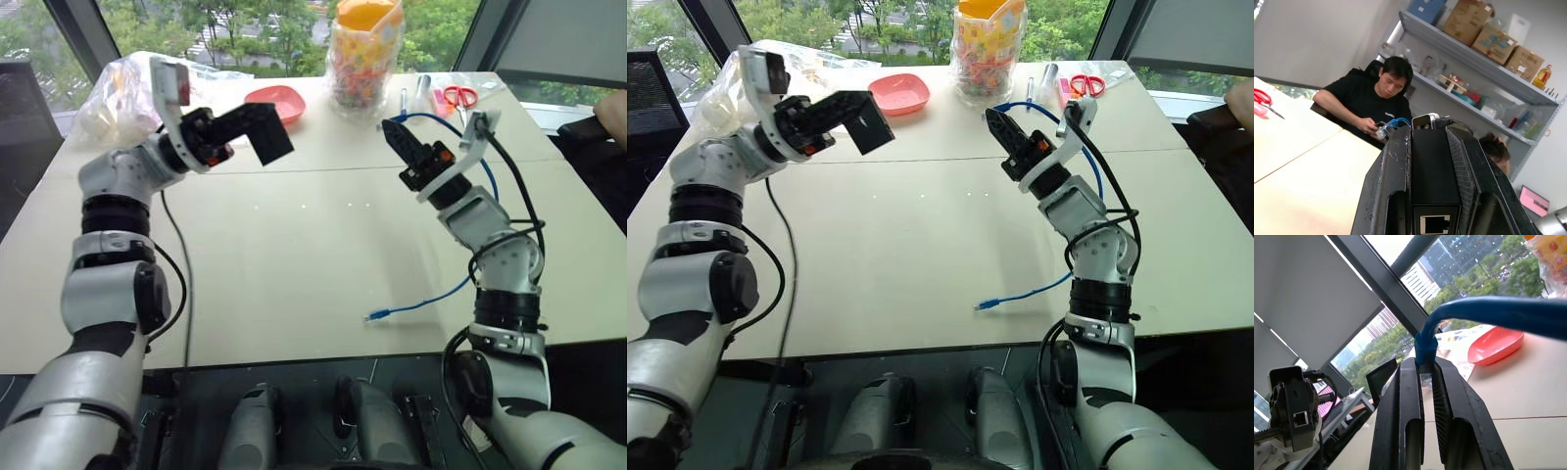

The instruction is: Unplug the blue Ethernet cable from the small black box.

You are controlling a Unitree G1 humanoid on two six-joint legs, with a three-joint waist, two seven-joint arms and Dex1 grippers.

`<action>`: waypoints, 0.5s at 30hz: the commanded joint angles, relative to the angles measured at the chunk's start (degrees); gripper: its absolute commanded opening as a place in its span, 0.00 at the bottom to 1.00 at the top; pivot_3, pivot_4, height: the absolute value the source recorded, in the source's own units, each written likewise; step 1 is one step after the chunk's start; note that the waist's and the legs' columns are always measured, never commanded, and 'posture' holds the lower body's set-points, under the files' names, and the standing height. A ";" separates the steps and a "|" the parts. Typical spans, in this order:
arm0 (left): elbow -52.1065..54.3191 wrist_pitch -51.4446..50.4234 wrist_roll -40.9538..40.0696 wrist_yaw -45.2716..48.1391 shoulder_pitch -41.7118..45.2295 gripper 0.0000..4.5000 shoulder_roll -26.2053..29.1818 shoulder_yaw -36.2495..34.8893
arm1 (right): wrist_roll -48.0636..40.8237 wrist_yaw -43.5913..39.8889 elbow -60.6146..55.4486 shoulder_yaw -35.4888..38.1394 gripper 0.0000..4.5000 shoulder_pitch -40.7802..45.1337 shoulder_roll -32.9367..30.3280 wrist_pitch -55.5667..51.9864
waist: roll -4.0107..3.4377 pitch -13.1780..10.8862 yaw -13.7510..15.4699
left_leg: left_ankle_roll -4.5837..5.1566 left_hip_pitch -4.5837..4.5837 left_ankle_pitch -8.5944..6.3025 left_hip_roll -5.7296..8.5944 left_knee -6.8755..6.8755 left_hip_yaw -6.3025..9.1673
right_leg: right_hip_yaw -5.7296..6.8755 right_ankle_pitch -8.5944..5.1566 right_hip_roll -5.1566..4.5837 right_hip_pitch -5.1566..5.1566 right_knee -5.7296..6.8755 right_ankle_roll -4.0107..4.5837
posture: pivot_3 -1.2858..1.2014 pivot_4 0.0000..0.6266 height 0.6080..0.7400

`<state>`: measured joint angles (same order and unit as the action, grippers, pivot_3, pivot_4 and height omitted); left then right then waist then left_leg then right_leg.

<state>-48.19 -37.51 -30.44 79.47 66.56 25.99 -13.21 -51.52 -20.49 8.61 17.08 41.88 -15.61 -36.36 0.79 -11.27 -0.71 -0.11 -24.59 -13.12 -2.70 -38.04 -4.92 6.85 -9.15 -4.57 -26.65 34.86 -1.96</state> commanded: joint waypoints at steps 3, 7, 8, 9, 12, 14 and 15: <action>7.43 17.75 9.50 -9.94 -4.23 0.12 -5.60 6.67 | 14.83 4.52 17.43 -2.52 0.01 5.85 -5.98 5.31 | 0.01 -0.01 0.23 | 0.00 0.00 0.00 0.04 0.00 -0.07 | -0.02 0.01 -0.06 0.00 0.00 0.01 | 0.52 0.24 1.00; 7.56 27.33 15.03 -13.52 -7.61 0.12 -8.56 11.01 | 19.70 3.20 24.63 -3.29 0.01 7.30 -6.92 7.62 | 0.01 -0.01 -0.17 | 0.04 -0.07 -0.02 0.17 0.02 -0.14 | -0.04 0.03 -0.03 -0.06 -0.03 -0.02 | 0.52 0.24 1.00; 7.25 27.95 15.23 -14.51 -8.03 0.12 -9.49 11.25 | 20.68 3.17 25.97 -3.25 0.09 7.55 -6.98 8.17 | 0.01 -0.02 -0.26 | 0.06 -0.07 -0.03 0.16 0.03 -0.18 | -0.07 0.03 -0.02 -0.09 -0.02 -0.03 | 0.52 0.24 1.00; 6.86 28.62 15.44 -15.24 -8.37 0.12 -10.30 11.44 | 21.39 3.19 27.02 -2.99 0.19 7.74 -6.97 8.74 | 0.01 -0.02 -0.26 | 0.07 -0.08 -0.02 0.16 0.06 -0.23 | -0.11 0.03 0.00 -0.14 0.00 -0.03 | 0.52 0.24 1.00; 3.96 32.47 17.34 -18.81 -8.35 0.12 -12.55 12.22 | 22.25 2.99 27.59 -2.03 0.49 7.59 -6.86 8.75 | 0.01 -0.02 -0.17 | 0.07 -0.07 -0.02 0.14 0.05 -0.24 | -0.11 0.04 0.04 -0.14 0.03 -0.04 | 0.52 0.24 1.00; 1.64 34.94 18.33 -20.78 -7.73 0.12 -13.58 12.34 | 22.99 3.24 26.56 -2.17 0.71 6.87 -6.85 7.94 | 0.01 -0.02 -0.14 | 0.07 -0.07 -0.02 0.13 0.02 -0.23 | -0.11 0.04 0.04 -0.13 0.04 -0.05 | 0.52 0.24 1.00; -0.28 36.97 19.15 -22.15 -7.17 0.12 -14.22 12.42 | 23.64 2.55 23.92 -3.75 0.82 5.34 -7.03 5.97 | 0.01 -0.02 -0.12 | 0.07 -0.06 -0.02 0.13 0.01 -0.22 | -0.11 0.04 0.03 -0.12 0.04 -0.06 | 0.52 0.24 1.00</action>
<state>-47.31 -4.03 -12.40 59.29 57.71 12.06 -0.73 -28.68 -17.09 36.92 13.95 47.22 -21.65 -29.28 0.80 -11.28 -0.83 -0.04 -24.64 -13.14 -2.57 -38.04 -5.14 6.74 -9.12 -4.54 -26.77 34.90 -2.02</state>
